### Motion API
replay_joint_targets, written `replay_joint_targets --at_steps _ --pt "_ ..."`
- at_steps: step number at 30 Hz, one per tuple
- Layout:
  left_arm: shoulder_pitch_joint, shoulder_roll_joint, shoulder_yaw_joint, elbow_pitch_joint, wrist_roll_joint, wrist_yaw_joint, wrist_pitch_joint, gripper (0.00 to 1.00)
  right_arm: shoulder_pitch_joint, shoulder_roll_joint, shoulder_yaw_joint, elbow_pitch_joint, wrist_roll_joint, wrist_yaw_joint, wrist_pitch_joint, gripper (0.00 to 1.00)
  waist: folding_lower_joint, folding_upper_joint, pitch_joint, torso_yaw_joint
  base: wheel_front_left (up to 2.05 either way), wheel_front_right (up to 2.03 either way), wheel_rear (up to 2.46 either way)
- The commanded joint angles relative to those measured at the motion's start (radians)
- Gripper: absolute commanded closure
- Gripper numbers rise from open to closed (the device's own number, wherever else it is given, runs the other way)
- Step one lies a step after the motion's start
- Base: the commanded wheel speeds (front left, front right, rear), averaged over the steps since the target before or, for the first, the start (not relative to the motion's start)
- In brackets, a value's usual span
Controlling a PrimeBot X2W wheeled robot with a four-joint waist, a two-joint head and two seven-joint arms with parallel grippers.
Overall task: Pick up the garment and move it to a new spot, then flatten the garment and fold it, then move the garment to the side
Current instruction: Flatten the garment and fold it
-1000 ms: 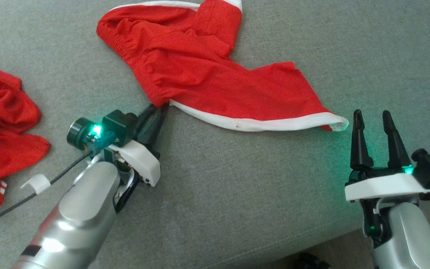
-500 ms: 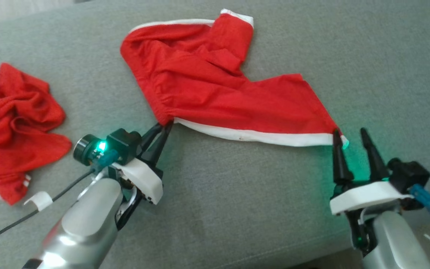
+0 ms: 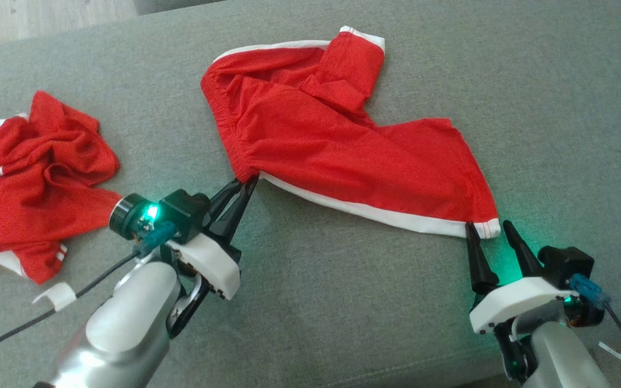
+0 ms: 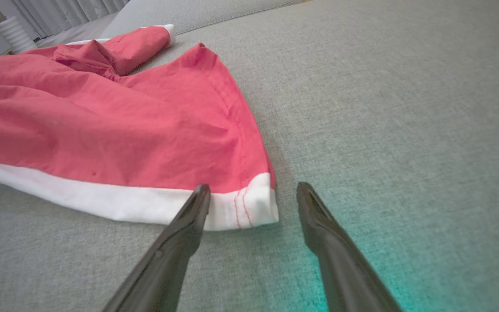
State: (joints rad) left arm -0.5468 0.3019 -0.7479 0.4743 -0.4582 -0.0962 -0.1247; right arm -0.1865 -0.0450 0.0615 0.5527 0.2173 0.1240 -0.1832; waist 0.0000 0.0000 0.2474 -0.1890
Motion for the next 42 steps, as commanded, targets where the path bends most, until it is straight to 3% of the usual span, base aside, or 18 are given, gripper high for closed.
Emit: replay_joint_targets --at_steps 1,12,13,14,16,30,37,42 --pt "-0.018 0.029 0.026 -0.035 -0.011 0.006 0.000 1.00 -0.002 -0.005 0.026 -0.023 -0.007 0.007 0.001 0.00 0.0000 0.0000 -0.001 -0.001 0.00 0.00 0.00" --pt "-0.026 0.037 0.018 -0.088 -0.016 0.022 0.038 1.00 -0.022 -0.005 0.028 -0.008 -0.043 0.007 0.057 0.00 0.0000 0.0000 0.011 0.011 0.00 0.00 0.00" --pt "-0.028 0.038 0.018 -0.091 -0.017 0.022 0.040 1.00 -0.024 -0.005 0.030 -0.007 -0.043 0.007 0.062 0.08 0.0000 0.0000 0.011 0.013 0.00 0.00 0.00" --pt "-0.029 0.039 0.017 -0.093 -0.017 0.023 0.041 1.00 -0.025 -0.005 0.032 -0.006 -0.042 0.007 0.065 0.29 0.0000 0.0000 0.011 0.015 0.00 0.00 0.00" --pt "-0.029 0.042 0.017 -0.097 -0.018 0.023 0.042 1.00 -0.028 -0.005 0.036 -0.003 -0.039 0.007 0.074 1.00 0.0000 0.0000 0.011 0.019 0.00 0.00 0.00" --pt "-0.011 0.081 0.027 -0.118 -0.033 0.040 0.045 1.00 -0.082 -0.005 0.027 -0.092 0.036 0.007 -0.004 1.00 0.0000 0.0000 -0.048 0.021 0.00 0.00 0.00" --pt "-0.055 0.149 0.005 -0.173 -0.048 -0.003 0.121 1.00 -0.187 -0.005 0.041 -0.181 0.136 0.007 0.032 1.00 0.0000 0.0000 -0.123 0.030 0.00 0.00 0.00" --pt "-0.159 0.180 -0.007 -0.233 -0.119 -0.028 0.223 1.00 -0.312 -0.005 0.031 -0.224 0.180 0.007 0.107 1.00 0.0000 0.0000 -0.173 0.043 0.00 0.00 0.00"
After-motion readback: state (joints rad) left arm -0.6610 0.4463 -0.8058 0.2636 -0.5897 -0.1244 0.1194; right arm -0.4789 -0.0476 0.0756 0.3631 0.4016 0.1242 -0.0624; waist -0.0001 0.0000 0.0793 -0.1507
